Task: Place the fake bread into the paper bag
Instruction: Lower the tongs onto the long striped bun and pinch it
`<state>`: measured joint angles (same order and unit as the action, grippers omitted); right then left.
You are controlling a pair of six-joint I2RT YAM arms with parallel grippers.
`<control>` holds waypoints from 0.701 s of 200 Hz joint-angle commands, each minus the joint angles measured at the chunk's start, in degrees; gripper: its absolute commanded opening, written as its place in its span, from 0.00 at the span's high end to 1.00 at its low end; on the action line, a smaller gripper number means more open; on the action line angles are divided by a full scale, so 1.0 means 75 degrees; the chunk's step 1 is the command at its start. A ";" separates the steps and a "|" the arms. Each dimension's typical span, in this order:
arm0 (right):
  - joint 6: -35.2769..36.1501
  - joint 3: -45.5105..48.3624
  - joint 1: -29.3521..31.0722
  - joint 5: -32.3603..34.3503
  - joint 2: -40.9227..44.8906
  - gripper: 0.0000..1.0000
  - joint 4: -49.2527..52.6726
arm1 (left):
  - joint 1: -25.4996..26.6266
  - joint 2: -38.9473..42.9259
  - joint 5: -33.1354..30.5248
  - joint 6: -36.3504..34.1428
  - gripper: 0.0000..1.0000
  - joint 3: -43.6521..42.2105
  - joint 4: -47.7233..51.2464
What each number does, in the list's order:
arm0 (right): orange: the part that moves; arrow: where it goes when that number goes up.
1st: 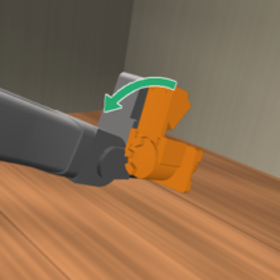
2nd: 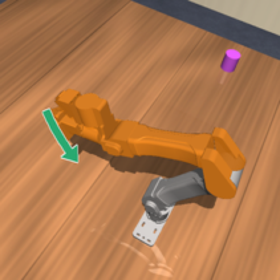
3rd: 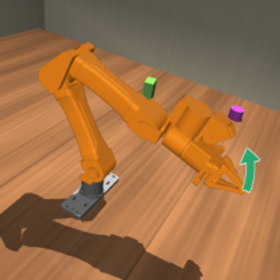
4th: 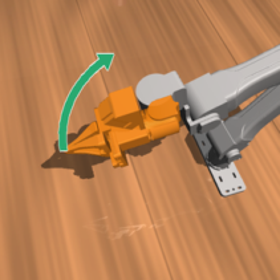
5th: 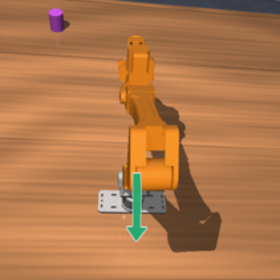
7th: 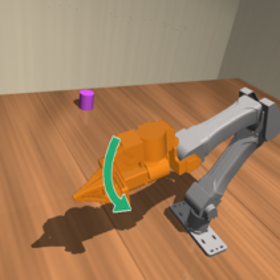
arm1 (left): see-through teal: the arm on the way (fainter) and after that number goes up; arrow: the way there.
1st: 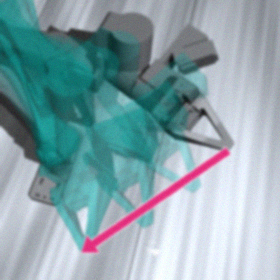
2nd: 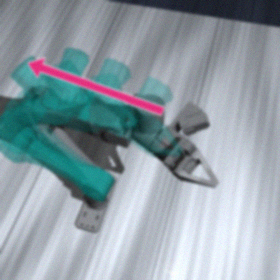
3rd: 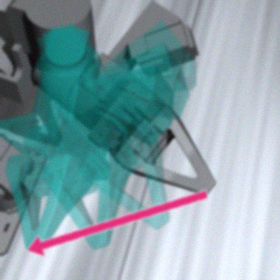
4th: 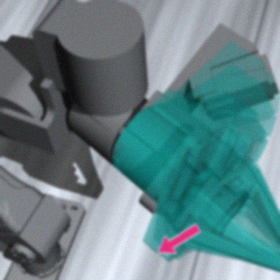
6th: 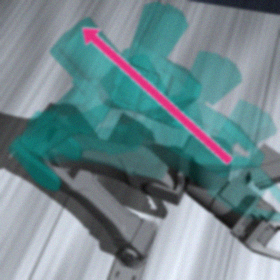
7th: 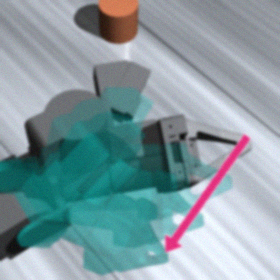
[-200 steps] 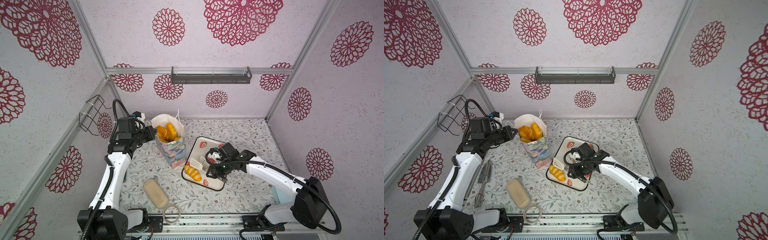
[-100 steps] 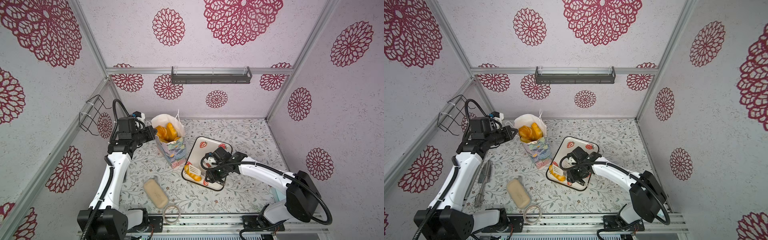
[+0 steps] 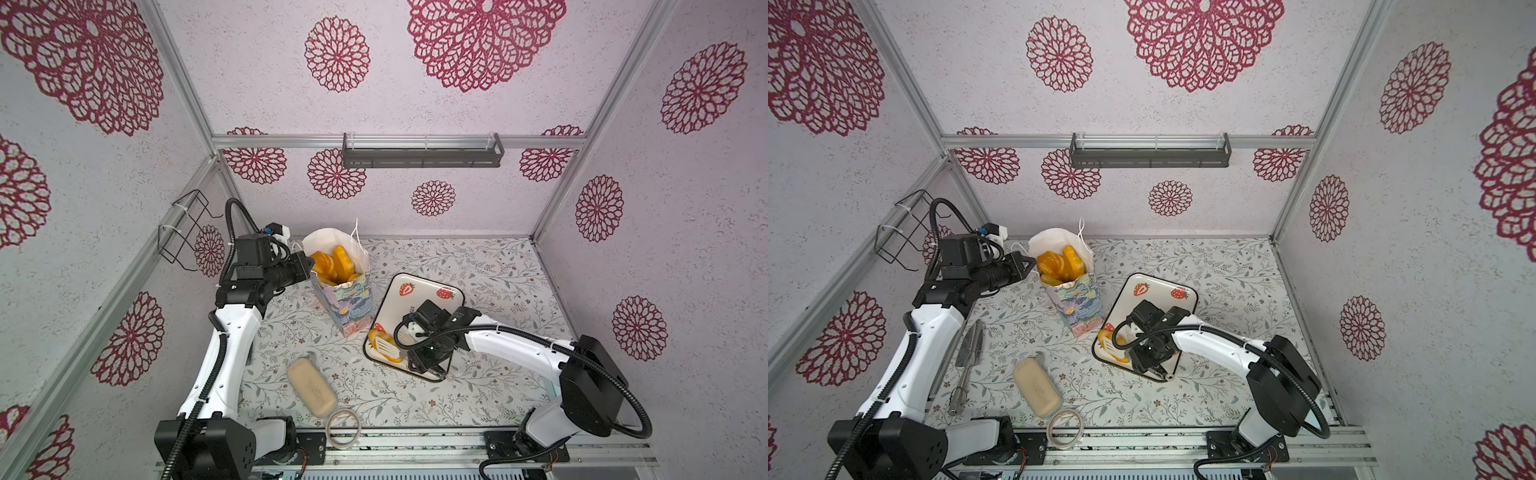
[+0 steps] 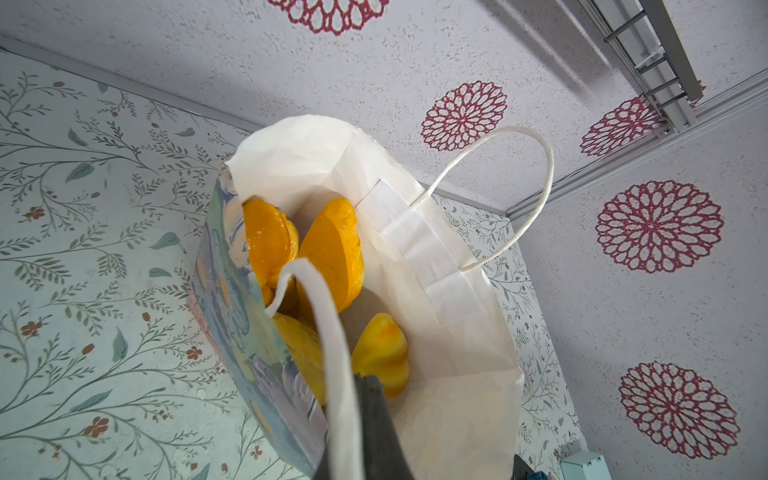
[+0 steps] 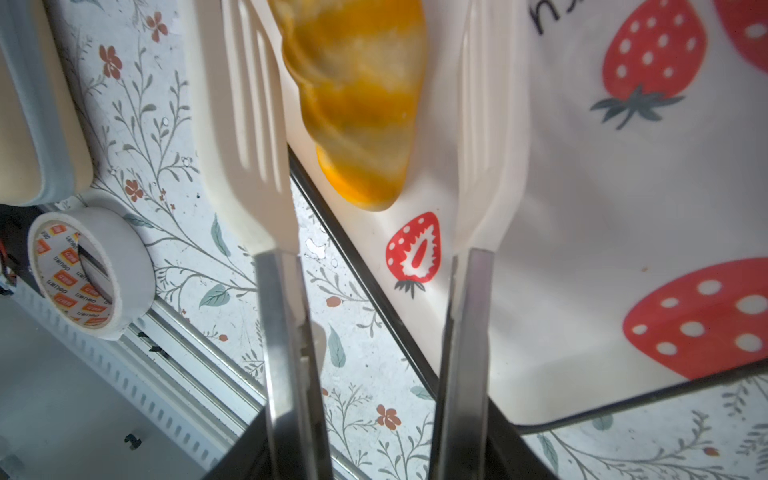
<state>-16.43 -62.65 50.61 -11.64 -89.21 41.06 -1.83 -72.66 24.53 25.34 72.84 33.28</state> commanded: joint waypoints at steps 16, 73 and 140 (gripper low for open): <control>0.0307 -0.0463 0.0177 0.0541 -0.0127 0.43 0.0375 | -0.0062 -0.0021 -0.0057 0.0011 1.00 -0.0057 -0.0113; 0.0415 -0.0794 0.0551 0.1025 -0.0436 0.44 0.0703 | -0.0073 -0.0061 -0.0031 0.0022 1.00 -0.0061 -0.0114; 0.0437 -0.1068 0.0823 0.1939 -0.0744 0.49 0.1110 | -0.0083 -0.0053 -0.0035 0.0032 1.00 -0.0056 -0.0122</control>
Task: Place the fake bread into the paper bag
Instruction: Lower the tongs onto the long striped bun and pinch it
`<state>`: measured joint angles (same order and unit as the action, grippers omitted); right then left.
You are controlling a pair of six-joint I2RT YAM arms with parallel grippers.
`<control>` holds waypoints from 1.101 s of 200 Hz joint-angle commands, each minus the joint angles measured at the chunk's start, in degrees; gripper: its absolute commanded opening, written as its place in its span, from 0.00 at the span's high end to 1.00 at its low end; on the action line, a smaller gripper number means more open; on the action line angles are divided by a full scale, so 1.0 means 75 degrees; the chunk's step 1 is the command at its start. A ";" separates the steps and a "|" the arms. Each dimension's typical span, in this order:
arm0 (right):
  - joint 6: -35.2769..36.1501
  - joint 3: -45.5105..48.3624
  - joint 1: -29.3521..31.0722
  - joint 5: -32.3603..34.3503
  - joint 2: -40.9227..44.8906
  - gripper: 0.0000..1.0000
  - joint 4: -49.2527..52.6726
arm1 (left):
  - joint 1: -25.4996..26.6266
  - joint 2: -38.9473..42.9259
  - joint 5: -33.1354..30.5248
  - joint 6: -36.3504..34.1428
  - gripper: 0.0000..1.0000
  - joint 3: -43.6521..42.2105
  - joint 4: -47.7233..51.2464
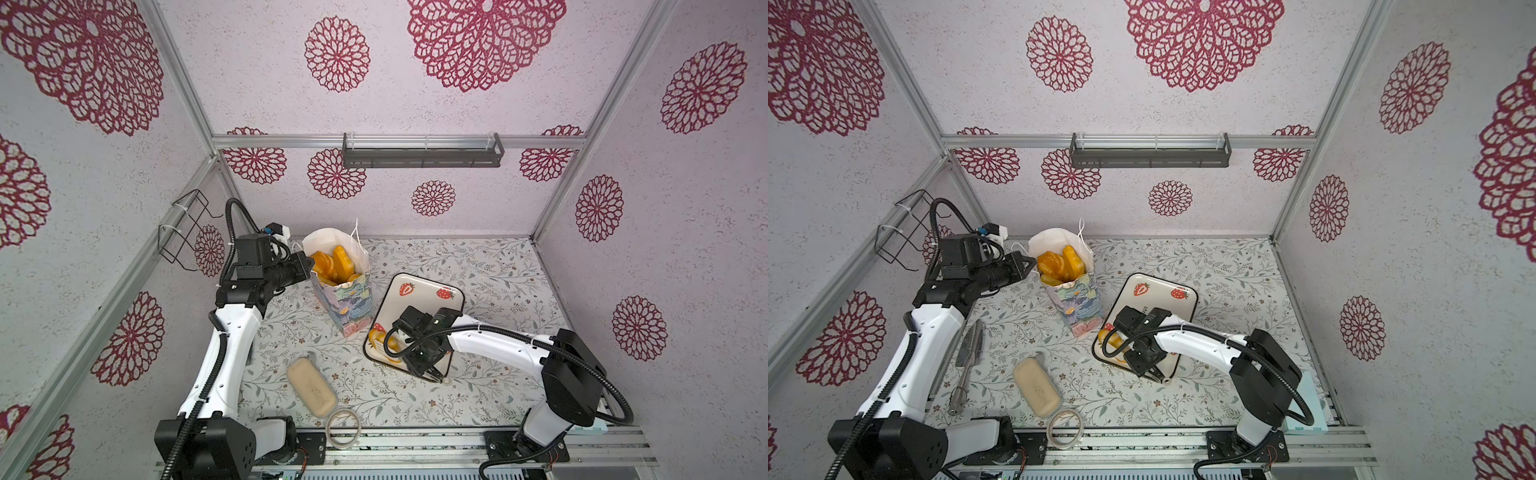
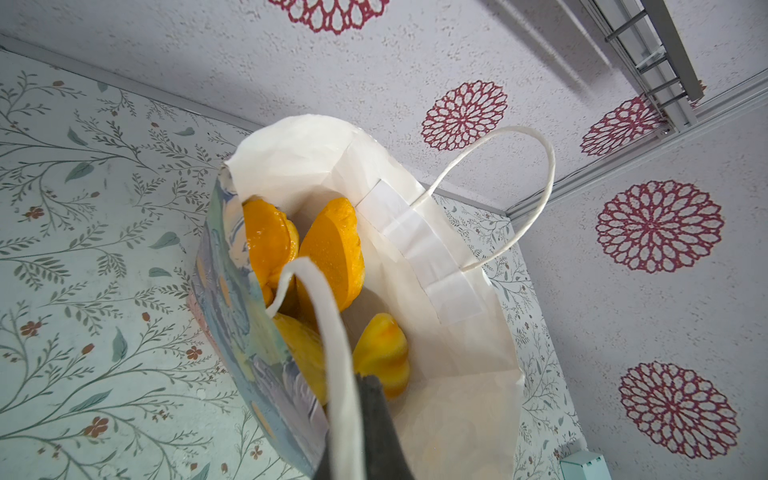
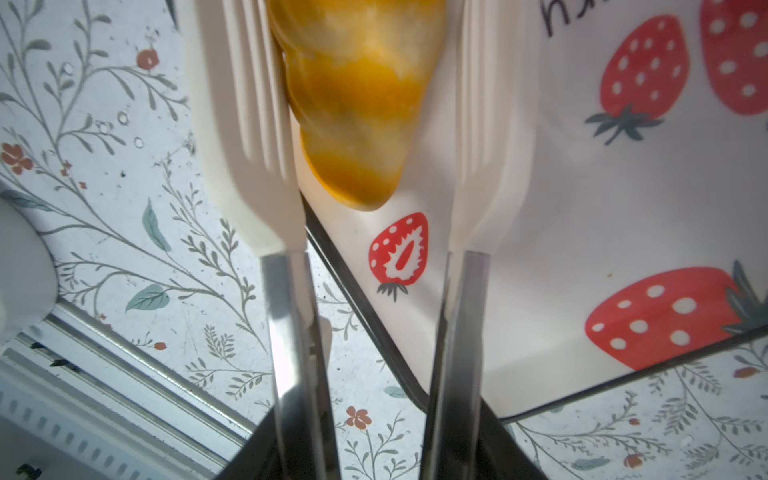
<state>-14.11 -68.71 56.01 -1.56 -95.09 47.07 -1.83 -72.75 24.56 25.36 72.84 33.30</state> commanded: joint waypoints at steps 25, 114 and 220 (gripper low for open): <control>0.0094 -0.0295 0.0138 0.0671 0.0127 0.52 0.0290 | -0.0087 -0.0038 -0.0046 0.0022 1.00 -0.0058 -0.0117; -0.0246 -0.0249 0.0078 0.1208 0.0715 0.55 0.0238 | -0.0085 -0.0050 -0.0030 0.0030 1.00 -0.0056 -0.0120; -0.0600 -0.0366 -0.0716 0.1733 0.1588 0.59 0.0157 | -0.0080 -0.0053 -0.0034 0.0042 1.00 -0.0056 -0.0120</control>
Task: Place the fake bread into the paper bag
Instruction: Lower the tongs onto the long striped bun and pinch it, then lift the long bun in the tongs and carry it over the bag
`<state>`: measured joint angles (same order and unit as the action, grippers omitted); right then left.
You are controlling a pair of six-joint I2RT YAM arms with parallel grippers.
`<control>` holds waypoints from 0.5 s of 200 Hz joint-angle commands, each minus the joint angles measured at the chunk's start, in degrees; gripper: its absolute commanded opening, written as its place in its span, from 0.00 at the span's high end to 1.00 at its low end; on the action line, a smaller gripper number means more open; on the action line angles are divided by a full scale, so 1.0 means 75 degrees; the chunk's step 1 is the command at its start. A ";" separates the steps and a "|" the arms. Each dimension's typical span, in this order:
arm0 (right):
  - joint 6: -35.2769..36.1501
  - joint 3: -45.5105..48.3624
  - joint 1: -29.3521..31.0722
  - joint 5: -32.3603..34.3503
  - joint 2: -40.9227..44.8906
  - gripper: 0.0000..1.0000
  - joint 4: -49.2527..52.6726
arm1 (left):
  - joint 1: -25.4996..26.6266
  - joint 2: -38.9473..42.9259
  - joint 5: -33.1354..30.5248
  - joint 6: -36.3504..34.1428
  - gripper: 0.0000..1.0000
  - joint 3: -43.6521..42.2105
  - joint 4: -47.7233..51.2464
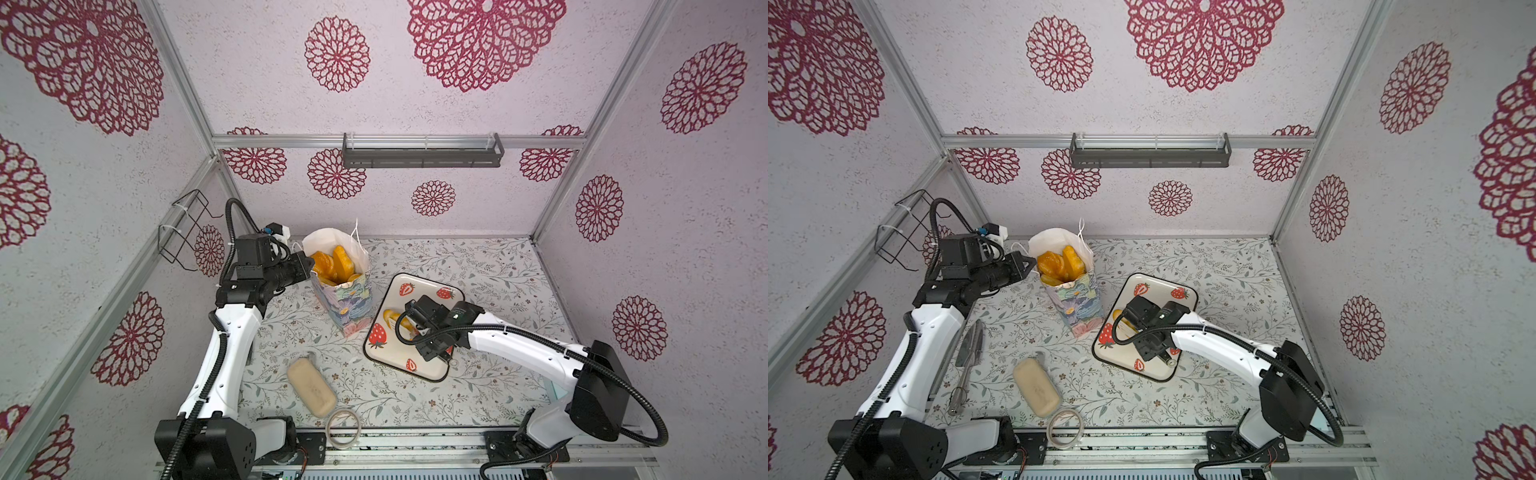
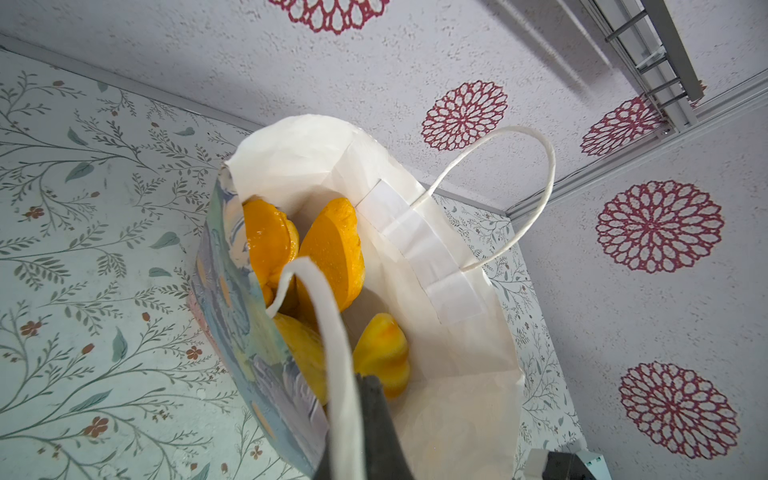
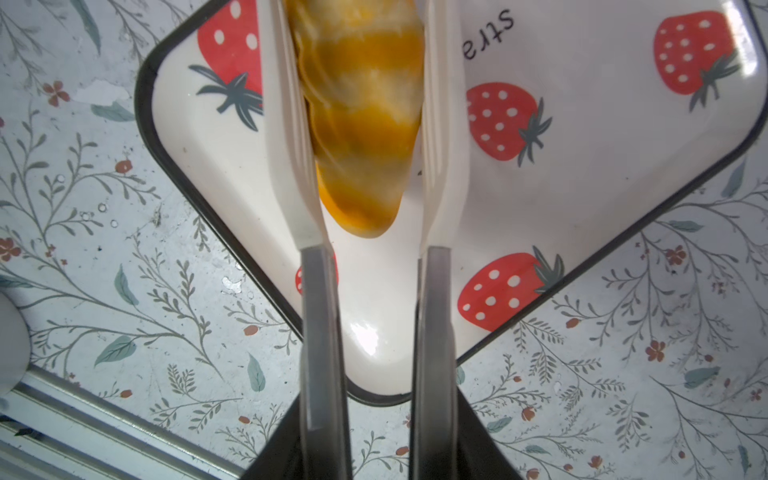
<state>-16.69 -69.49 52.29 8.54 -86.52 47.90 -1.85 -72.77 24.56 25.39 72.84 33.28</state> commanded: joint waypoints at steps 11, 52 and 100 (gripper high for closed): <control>-0.0293 -0.0295 -0.0311 0.0463 0.0540 0.61 0.0005 | -0.0082 -0.0047 -0.0028 0.0043 1.00 -0.0056 -0.0115; -0.0269 -0.0664 -0.0594 0.0571 0.0778 0.63 -0.0013 | -0.0082 -0.0047 -0.0028 0.0047 1.00 -0.0057 -0.0119; -0.0189 -0.1353 -0.0621 0.0842 0.0851 0.63 0.0123 | -0.0082 -0.0038 -0.0050 0.0037 1.00 -0.0056 -0.0102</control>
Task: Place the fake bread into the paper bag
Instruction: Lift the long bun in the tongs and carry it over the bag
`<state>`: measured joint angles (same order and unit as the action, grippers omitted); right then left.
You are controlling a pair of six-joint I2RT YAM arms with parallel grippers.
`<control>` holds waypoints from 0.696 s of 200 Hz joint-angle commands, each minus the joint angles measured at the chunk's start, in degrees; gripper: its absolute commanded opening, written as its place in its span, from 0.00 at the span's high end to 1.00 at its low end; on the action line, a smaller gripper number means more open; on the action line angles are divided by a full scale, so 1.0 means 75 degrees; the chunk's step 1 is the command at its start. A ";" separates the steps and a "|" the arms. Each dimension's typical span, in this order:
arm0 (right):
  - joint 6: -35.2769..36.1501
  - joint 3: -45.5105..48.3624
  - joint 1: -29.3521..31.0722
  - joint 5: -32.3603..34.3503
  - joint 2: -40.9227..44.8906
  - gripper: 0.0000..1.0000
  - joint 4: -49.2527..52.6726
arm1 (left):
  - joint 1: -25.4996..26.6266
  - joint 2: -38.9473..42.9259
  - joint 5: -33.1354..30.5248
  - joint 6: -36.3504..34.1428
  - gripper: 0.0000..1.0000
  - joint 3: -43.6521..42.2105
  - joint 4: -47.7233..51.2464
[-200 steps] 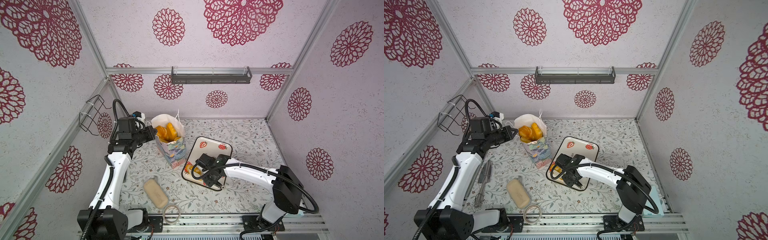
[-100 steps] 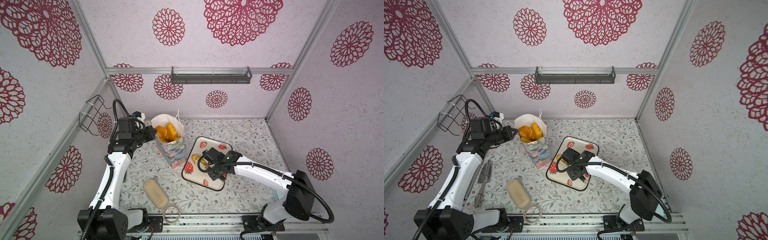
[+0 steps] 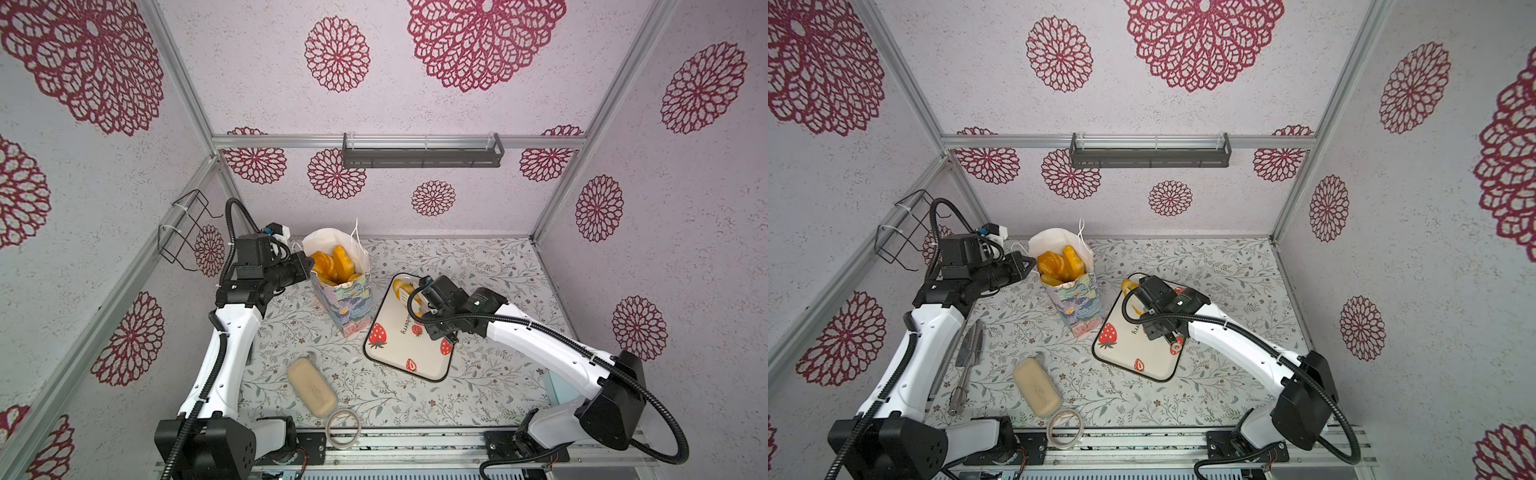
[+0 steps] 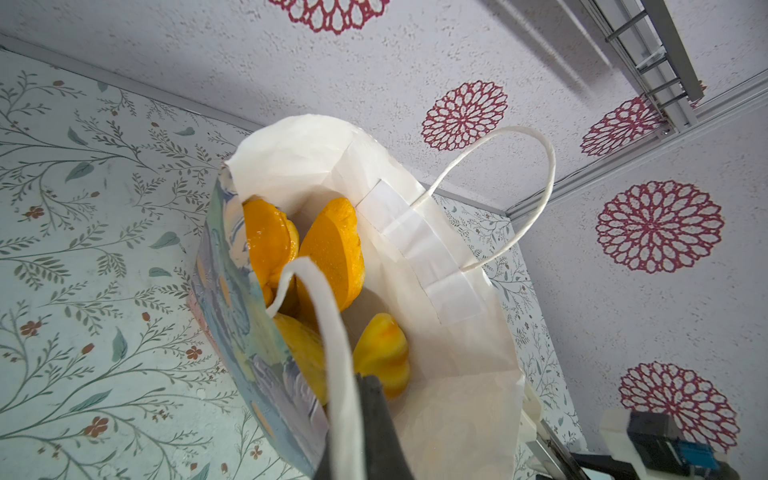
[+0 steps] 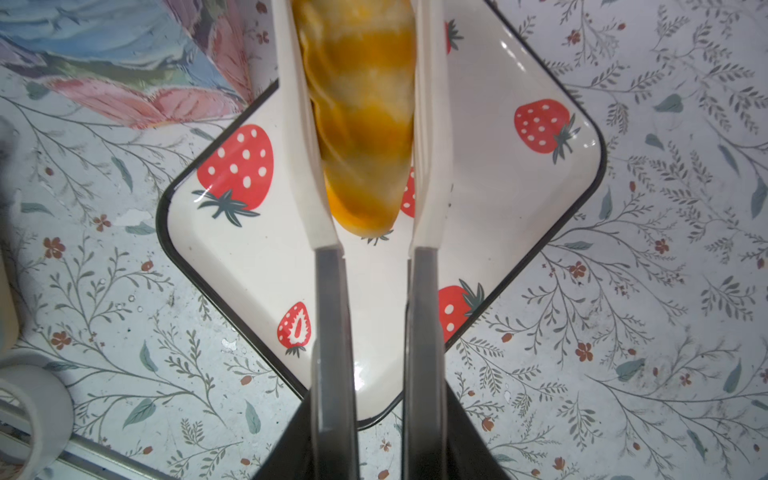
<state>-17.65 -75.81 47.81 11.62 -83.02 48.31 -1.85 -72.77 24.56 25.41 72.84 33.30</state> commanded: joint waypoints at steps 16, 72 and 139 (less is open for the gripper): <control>-0.0026 -0.0762 -0.0024 0.0501 0.0451 0.63 0.0073 | -0.0082 -0.0035 -0.0051 0.0034 1.00 -0.0056 -0.0104; 0.0113 -0.1633 -0.0026 0.0534 0.0574 0.63 0.0034 | -0.0082 -0.0047 -0.0079 0.0034 1.00 -0.0060 -0.0097; 0.0228 -0.2084 -0.0029 0.0088 0.0861 0.63 -0.0763 | -0.0082 -0.0081 -0.0075 0.0033 1.00 -0.0044 -0.0083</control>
<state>-17.02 -88.53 47.79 13.02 -79.11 47.44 -1.89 -72.77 24.51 25.41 72.84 33.30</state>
